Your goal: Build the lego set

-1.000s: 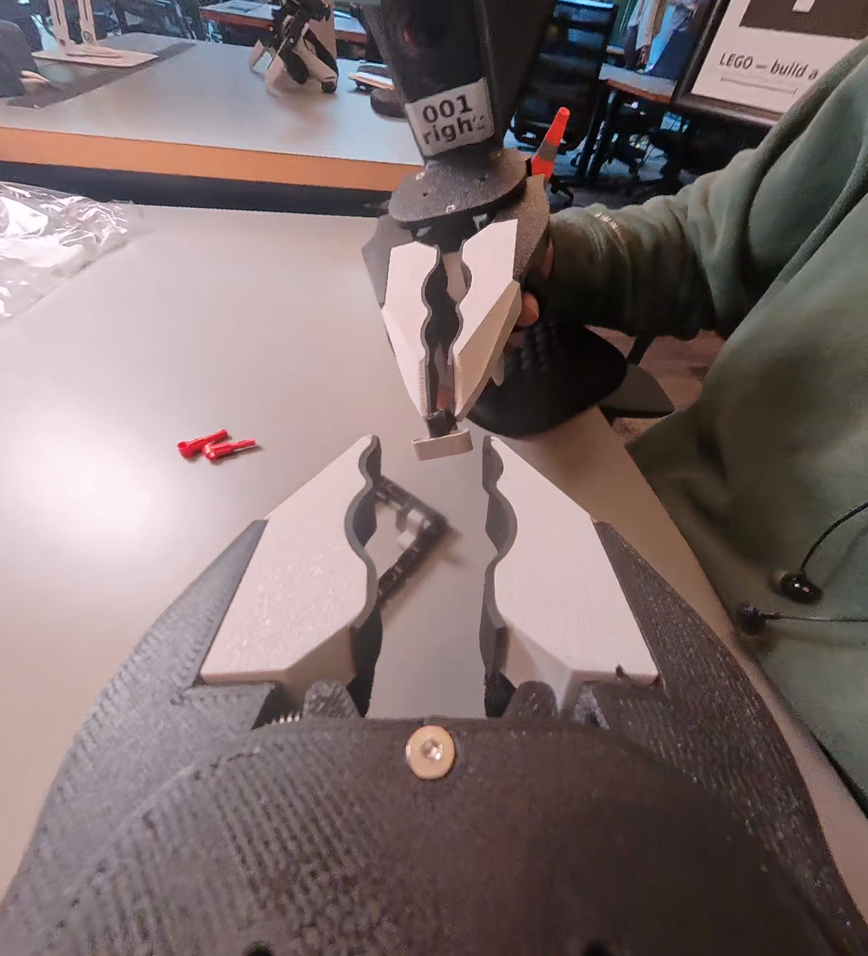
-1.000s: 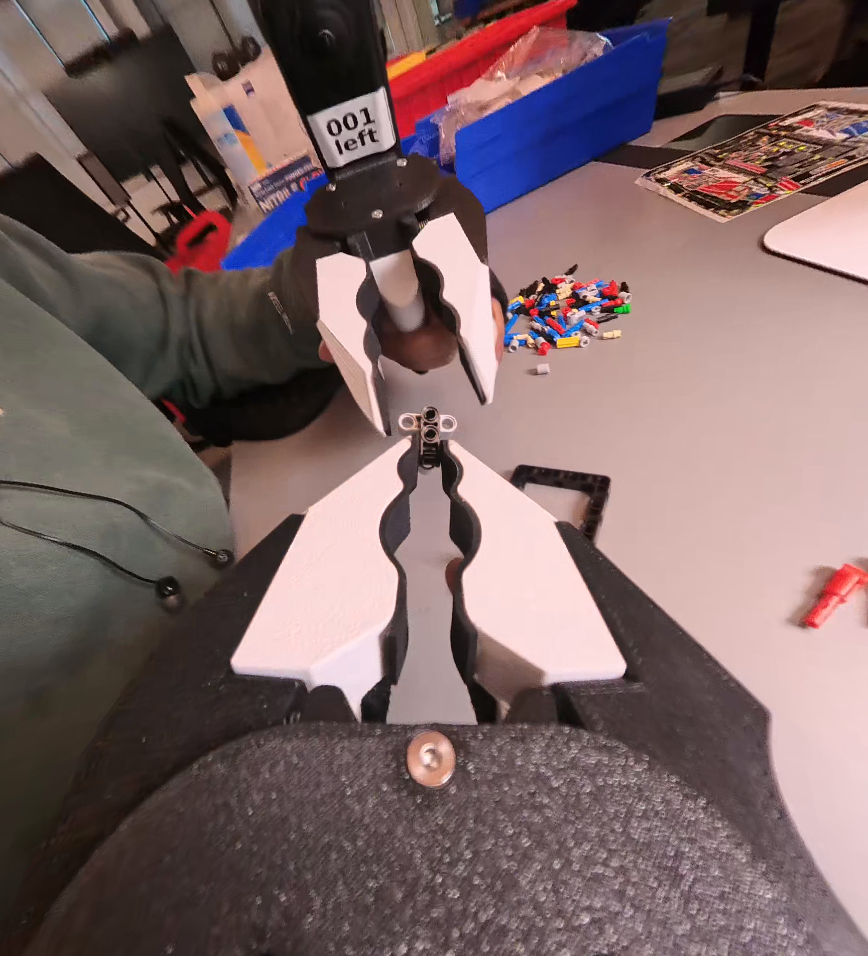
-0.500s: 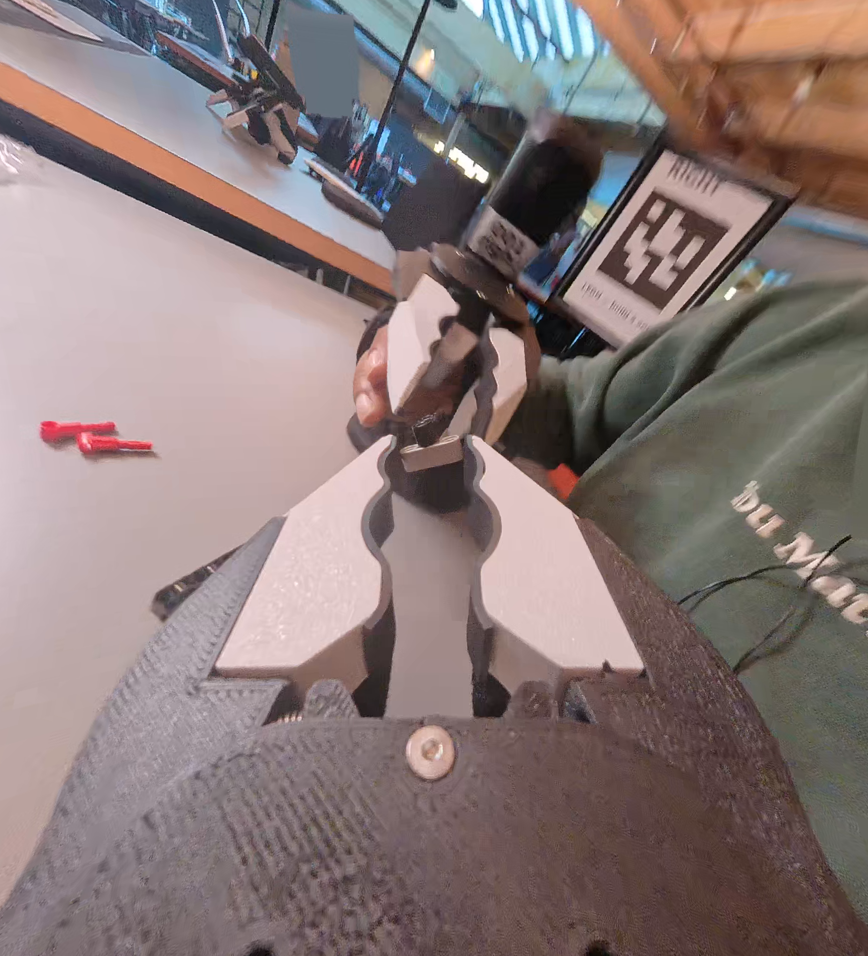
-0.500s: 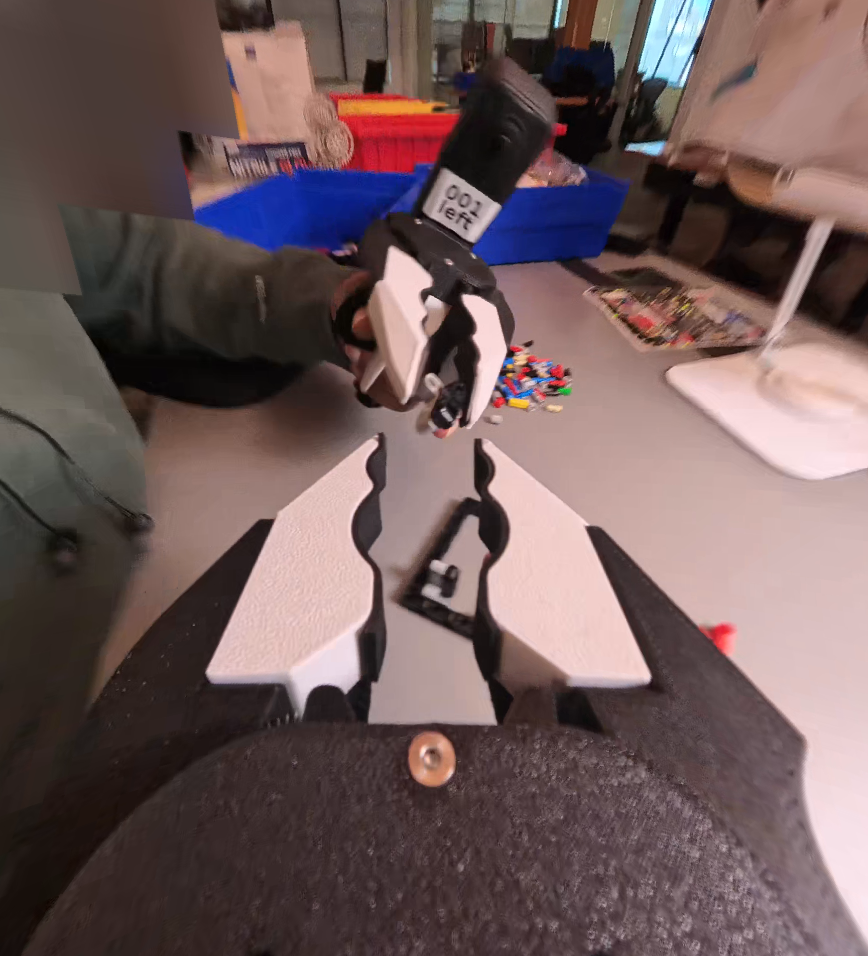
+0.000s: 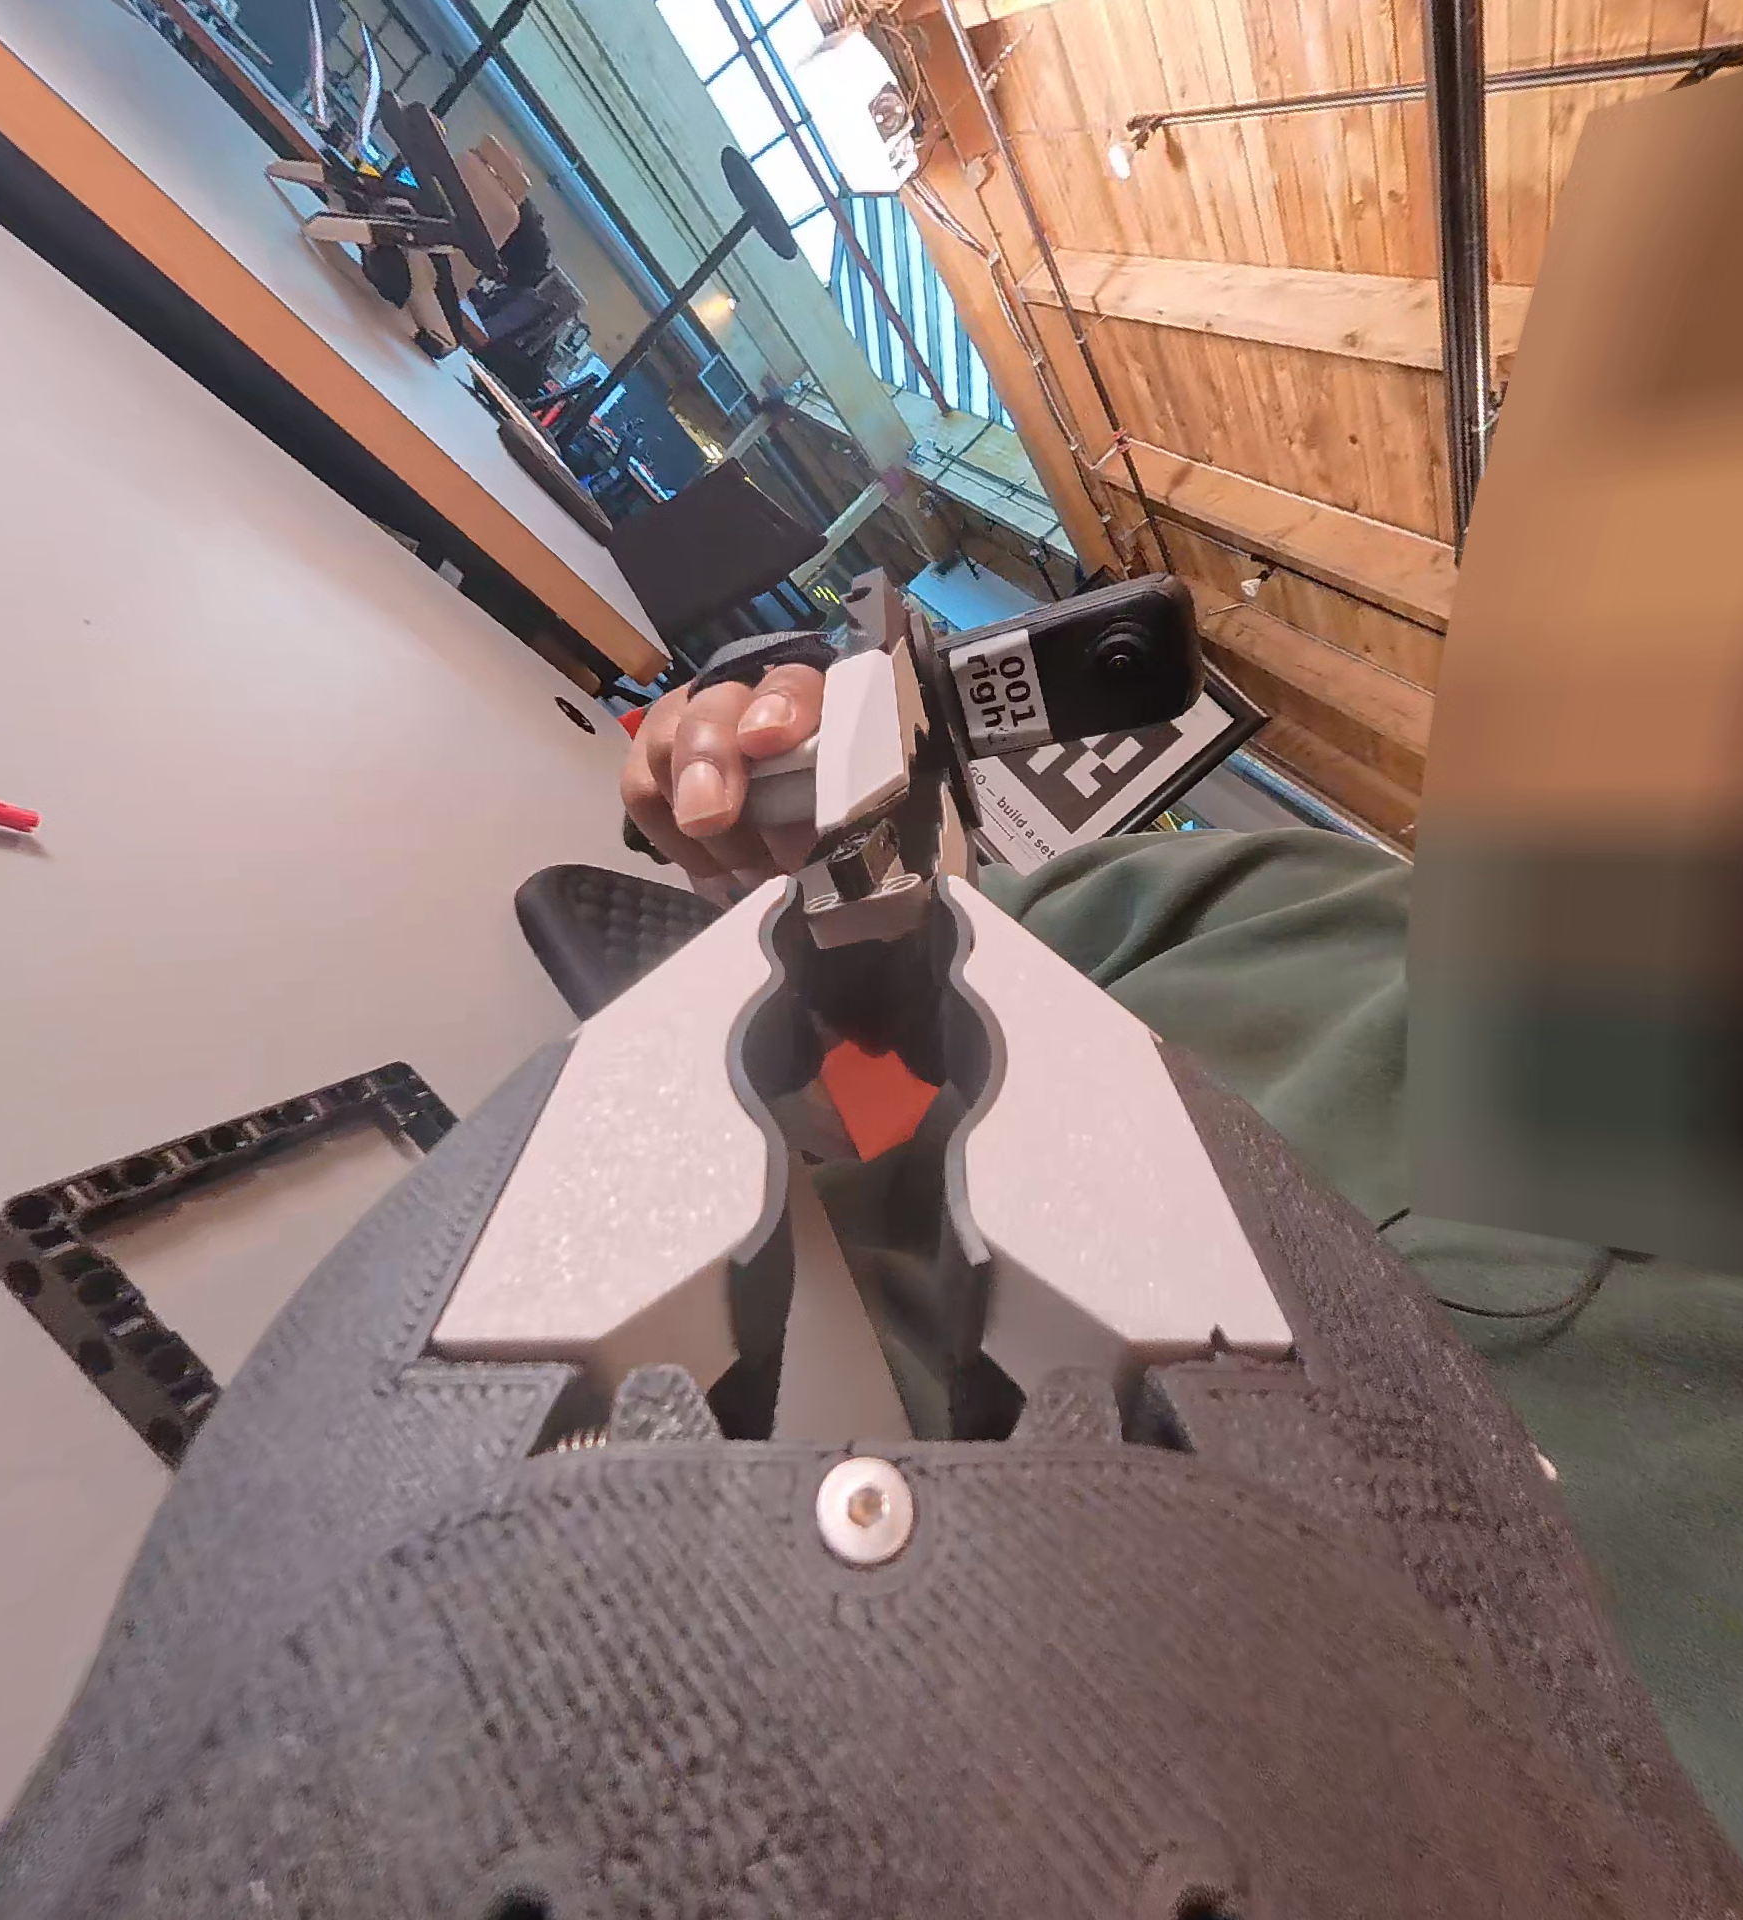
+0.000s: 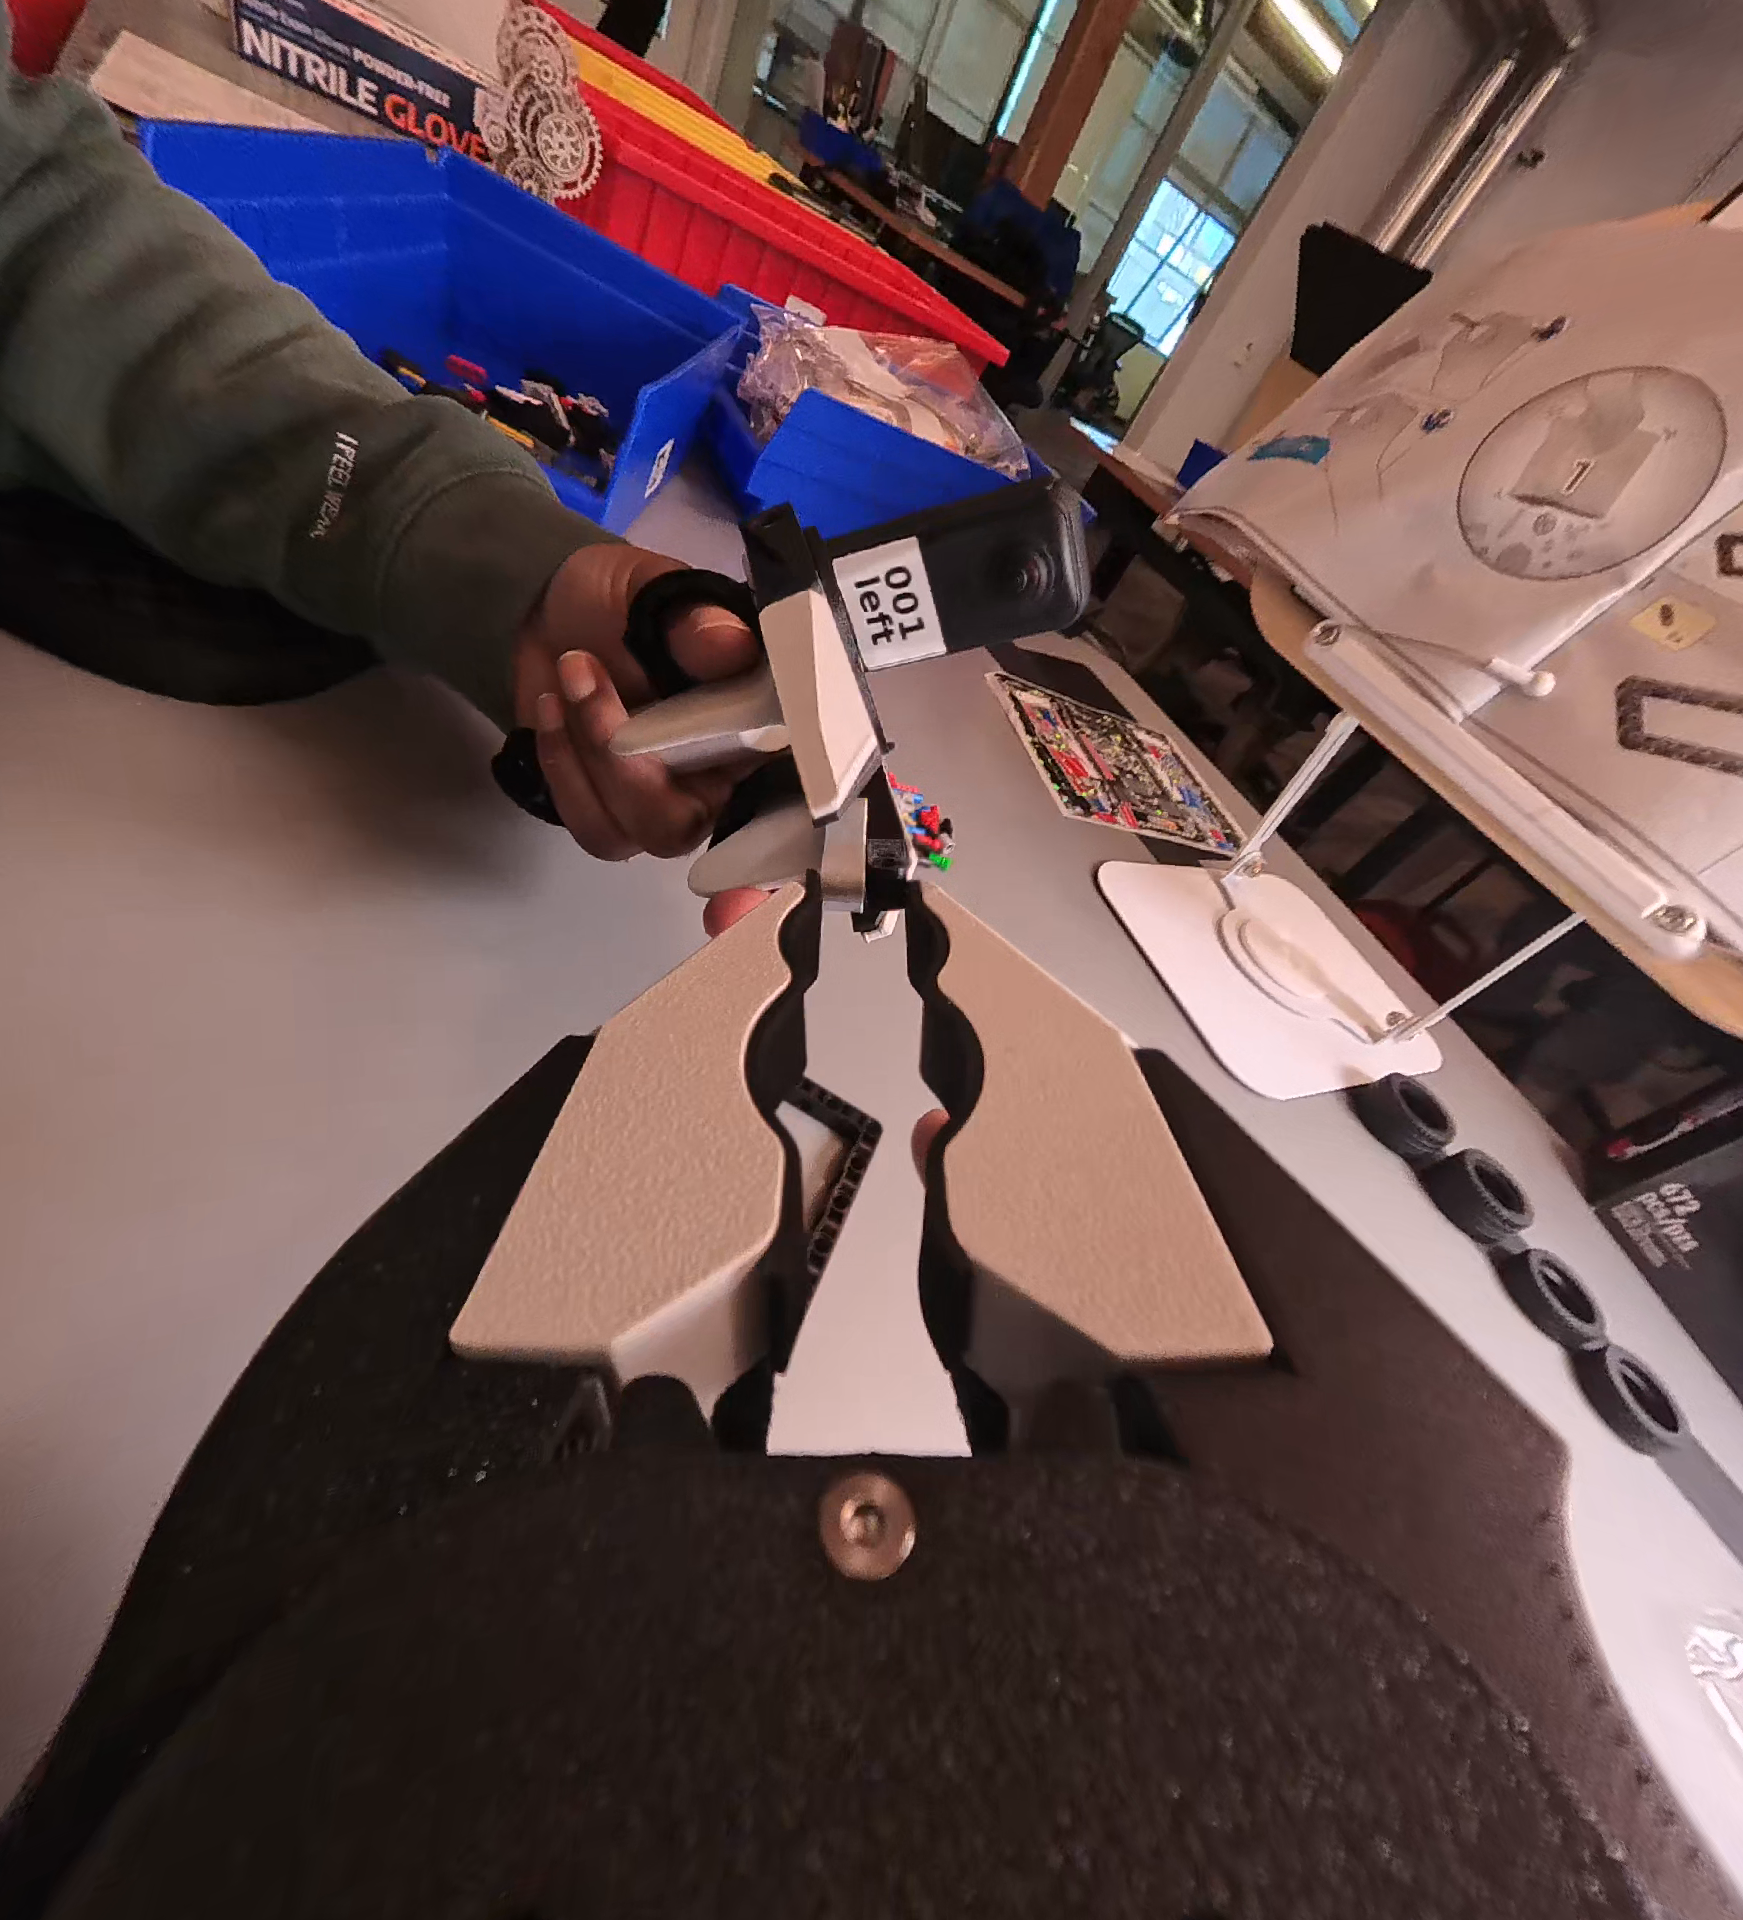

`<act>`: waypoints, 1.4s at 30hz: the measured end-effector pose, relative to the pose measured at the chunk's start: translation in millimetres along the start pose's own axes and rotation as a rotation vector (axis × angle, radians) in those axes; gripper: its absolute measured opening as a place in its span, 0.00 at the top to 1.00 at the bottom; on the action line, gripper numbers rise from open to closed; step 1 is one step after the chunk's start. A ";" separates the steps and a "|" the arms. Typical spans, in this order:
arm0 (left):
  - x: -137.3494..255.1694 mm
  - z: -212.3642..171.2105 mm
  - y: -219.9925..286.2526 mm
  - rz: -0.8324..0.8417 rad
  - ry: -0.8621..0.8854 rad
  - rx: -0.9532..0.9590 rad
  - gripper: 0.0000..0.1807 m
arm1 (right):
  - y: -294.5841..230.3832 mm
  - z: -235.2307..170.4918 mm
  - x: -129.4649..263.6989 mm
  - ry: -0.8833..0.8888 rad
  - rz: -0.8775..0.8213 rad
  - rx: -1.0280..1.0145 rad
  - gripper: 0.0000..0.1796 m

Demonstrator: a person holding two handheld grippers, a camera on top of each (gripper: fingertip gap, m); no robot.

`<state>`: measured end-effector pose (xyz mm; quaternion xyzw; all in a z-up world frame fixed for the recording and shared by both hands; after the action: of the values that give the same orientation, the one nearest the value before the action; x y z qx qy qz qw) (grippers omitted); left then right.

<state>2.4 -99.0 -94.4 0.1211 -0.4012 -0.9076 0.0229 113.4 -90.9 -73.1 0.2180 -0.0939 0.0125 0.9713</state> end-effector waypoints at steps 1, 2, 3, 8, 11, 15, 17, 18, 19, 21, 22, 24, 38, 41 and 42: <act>0.4 0.0 -0.8 0.009 0.001 -0.005 0.88 | 0.5 -0.8 -0.1 -0.002 0.008 -0.015 0.93; 0.7 -0.4 -1.3 0.017 -0.002 -0.015 0.88 | 0.4 -1.5 0.1 0.002 0.019 -0.022 0.93; 1.0 -0.8 -1.5 0.025 -0.009 -0.026 0.88 | 0.4 -2.7 0.2 0.002 0.033 -0.024 0.93; 3.9 0.7 -1.0 0.009 -0.005 -0.019 0.88 | 6.6 -2.2 2.1 0.015 0.097 -0.075 0.92; 5.8 2.0 -1.8 0.027 -0.005 -0.040 0.88 | 8.6 -2.3 1.4 -0.003 0.107 -0.059 0.92; 5.3 1.0 -1.3 0.079 -0.040 -0.115 0.89 | 6.6 -6.6 0.8 -0.025 0.143 -0.027 0.92; 4.9 -0.1 -1.5 0.059 -0.042 -0.096 0.87 | 4.5 -7.0 1.0 -0.026 0.174 0.006 0.93; 4.6 -1.2 -1.8 0.045 -0.046 -0.082 0.86 | 4.2 -6.9 0.9 -0.029 0.186 0.026 0.93; 3.8 -2.9 -2.1 0.035 -0.056 -0.070 0.85 | 4.2 -6.5 0.9 -0.034 0.197 0.051 0.93; 0.8 -7.3 -1.9 0.024 -0.086 -0.068 0.83 | 2.6 -3.4 1.4 -0.032 0.236 0.103 0.93; -0.8 -8.8 -0.7 0.017 -0.095 -0.077 0.85 | 1.5 -2.0 1.6 -0.036 0.256 0.134 0.93; -2.9 -10.7 2.0 0.013 -0.112 -0.106 0.87 | 0.7 0.8 1.8 -0.036 0.278 0.189 0.93; -10.3 -8.8 8.3 0.708 -0.188 -1.254 0.88 | 23.6 -29.4 -5.9 0.019 0.332 -0.990 0.81; -12.1 -11.1 9.7 0.766 -0.202 -1.386 0.87 | 19.5 -27.8 -12.1 0.054 0.382 -1.140 0.84; -12.4 -11.8 10.1 0.771 -0.207 -1.407 0.87 | 20.0 -27.2 -13.2 0.064 0.385 -1.168 0.88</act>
<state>16.7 -112.7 -92.2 -0.1531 0.2501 -0.8824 0.3681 103.9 -61.0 -91.3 -0.3716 -0.0935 0.1406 0.9129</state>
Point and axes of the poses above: each gripper's, where its closed fingertips meet, x back along the fingers, z out of its top, y = z × x across the jaws, the point moved 6 cm from there along x, back along the fingers
